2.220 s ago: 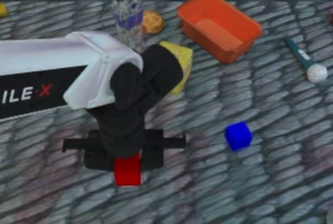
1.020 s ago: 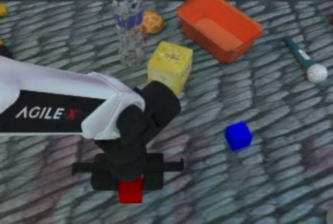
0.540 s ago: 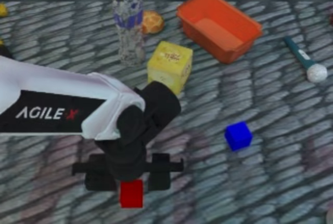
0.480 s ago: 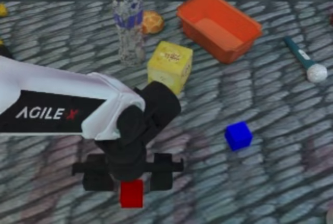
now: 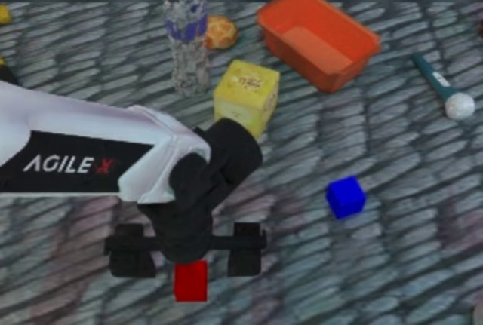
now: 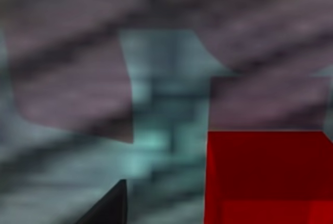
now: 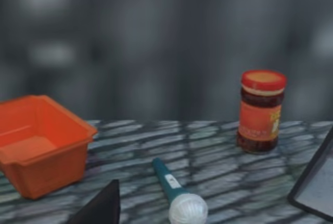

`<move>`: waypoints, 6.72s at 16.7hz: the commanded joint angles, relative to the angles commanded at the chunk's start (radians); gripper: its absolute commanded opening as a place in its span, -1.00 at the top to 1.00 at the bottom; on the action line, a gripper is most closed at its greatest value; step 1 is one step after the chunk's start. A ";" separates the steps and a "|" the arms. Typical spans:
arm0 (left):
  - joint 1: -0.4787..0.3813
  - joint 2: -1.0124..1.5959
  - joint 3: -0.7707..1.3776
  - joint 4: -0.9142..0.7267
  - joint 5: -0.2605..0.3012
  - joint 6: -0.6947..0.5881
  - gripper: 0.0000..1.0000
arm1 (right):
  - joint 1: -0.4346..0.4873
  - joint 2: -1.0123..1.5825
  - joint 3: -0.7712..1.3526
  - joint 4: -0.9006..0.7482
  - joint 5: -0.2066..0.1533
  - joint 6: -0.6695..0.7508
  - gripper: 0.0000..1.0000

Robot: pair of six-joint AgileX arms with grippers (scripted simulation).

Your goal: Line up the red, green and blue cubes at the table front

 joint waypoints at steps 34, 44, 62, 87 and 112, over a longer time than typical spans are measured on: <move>0.398 0.411 0.837 -0.504 0.030 1.287 -1.00 | 0.000 0.000 0.000 0.000 0.000 0.000 -1.00; 0.490 0.474 0.970 -0.520 0.032 1.521 -1.00 | 0.000 0.000 0.000 0.000 0.000 0.000 -1.00; 0.496 0.584 0.792 -0.235 0.034 1.525 -0.40 | 0.000 0.000 0.000 0.000 0.000 0.000 -1.00; 0.505 0.490 0.910 -0.435 0.051 1.513 1.00 | 0.000 0.000 0.000 0.000 0.000 0.000 -1.00; -0.160 0.049 0.377 -0.327 0.043 1.401 1.00 | 0.000 0.000 0.000 0.000 0.000 0.000 -1.00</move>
